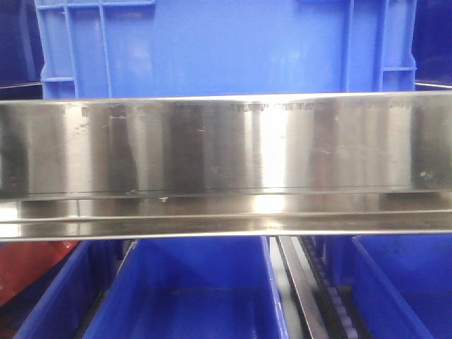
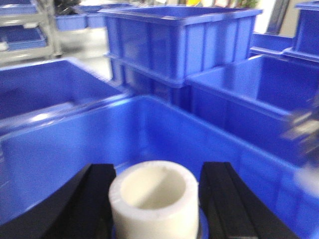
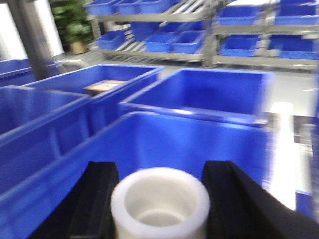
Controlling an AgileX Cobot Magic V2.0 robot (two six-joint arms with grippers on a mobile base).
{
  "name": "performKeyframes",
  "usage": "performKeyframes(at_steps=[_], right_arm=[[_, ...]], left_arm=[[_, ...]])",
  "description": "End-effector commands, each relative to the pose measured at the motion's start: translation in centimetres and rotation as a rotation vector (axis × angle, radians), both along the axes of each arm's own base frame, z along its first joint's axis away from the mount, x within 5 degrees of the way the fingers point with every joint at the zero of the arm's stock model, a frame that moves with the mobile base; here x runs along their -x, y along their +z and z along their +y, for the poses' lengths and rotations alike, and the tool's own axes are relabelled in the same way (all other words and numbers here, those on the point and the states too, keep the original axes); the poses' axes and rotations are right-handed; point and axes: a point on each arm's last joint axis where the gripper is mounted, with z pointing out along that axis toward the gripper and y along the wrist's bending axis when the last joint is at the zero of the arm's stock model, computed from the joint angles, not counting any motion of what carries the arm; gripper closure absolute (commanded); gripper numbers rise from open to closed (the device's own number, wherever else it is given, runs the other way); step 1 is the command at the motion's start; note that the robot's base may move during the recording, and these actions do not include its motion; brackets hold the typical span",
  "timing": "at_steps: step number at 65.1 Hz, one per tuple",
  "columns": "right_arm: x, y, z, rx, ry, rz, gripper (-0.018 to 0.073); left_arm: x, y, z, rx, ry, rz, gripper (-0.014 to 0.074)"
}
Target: Place valve from conveyor to right shelf box
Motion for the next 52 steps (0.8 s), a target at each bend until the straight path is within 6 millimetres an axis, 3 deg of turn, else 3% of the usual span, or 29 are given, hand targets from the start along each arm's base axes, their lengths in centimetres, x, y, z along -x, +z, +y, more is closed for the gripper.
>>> performKeyframes(at_steps=[1,18,28,34,40,52], right_arm=[[-1.2,0.9,0.7,-0.047,-0.009,-0.116,0.0722],[-6.0,-3.4,2.5,-0.008,-0.014,-0.012,0.0722],[-7.8,-5.6,3.2,0.017,-0.014,0.046,0.0711],[-8.4,-6.3,3.4,0.024,-0.014,0.063,0.0638],[-8.8,-6.9,3.6,0.030,-0.014,0.078,0.0491],[-9.6,-8.0,3.9,0.041,-0.014,0.106,0.0179]], left_arm=[[-1.1,0.1,-1.2,0.038,-0.006,-0.042,0.0708],[-6.4,-5.7,-4.1,-0.025,0.002,0.084,0.0708],[-8.0,-8.0,-4.9,-0.054,0.003,0.138,0.0708],[-8.2,-8.4,-5.0,-0.056,0.003,0.151,0.0695],[-8.3,-8.4,-5.0,-0.056,0.003,0.152,0.0594],[-8.3,-8.5,-5.0,-0.057,0.002,0.153,0.0213]])
